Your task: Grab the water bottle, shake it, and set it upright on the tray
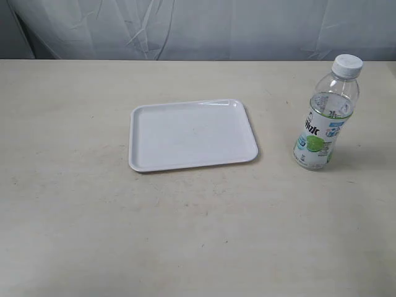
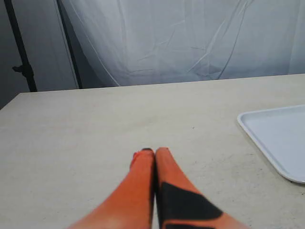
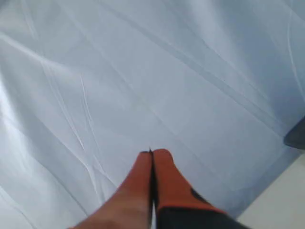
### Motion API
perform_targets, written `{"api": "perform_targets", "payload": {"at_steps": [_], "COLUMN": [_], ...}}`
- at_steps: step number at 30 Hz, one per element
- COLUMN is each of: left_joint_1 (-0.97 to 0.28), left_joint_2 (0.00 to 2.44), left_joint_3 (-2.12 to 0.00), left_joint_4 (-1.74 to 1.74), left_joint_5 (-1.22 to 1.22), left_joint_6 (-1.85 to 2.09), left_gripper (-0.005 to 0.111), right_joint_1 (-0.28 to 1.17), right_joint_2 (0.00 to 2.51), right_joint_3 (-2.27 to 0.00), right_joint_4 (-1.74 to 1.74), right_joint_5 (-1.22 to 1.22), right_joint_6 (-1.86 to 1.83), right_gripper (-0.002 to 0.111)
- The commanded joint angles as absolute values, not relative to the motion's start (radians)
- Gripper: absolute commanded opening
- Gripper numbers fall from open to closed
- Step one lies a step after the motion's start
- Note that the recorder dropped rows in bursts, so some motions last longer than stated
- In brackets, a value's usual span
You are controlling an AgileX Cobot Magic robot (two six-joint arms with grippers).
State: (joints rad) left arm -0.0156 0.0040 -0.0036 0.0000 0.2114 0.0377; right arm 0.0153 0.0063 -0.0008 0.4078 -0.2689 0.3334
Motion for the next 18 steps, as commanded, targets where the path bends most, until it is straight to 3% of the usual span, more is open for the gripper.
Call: {"api": "perform_targets", "payload": {"at_steps": [1, 8, 11, 18], "left_joint_1": [-0.022, -0.022, -0.022, -0.022], "left_joint_2": [0.000, 0.000, 0.000, 0.000], "left_joint_3": [0.000, 0.000, 0.000, 0.000], "left_joint_4": [0.000, 0.000, 0.000, 0.000], "left_joint_5": [0.202, 0.202, 0.202, 0.202], "left_joint_6": [0.034, 0.034, 0.034, 0.034], "left_gripper": [0.000, 0.000, 0.000, 0.000], "right_joint_1": [0.012, 0.012, 0.012, 0.012], "right_joint_2": [0.000, 0.000, 0.050, 0.536], "right_joint_3": [0.000, -0.004, -0.107, -0.511], "right_joint_4": [0.561, 0.556, 0.433, 0.208], "right_joint_5": [-0.315, -0.279, -0.241, -0.125], "right_joint_6": [0.407, 0.425, 0.365, 0.194], "right_gripper": [-0.001, -0.001, -0.001, -0.001]}}
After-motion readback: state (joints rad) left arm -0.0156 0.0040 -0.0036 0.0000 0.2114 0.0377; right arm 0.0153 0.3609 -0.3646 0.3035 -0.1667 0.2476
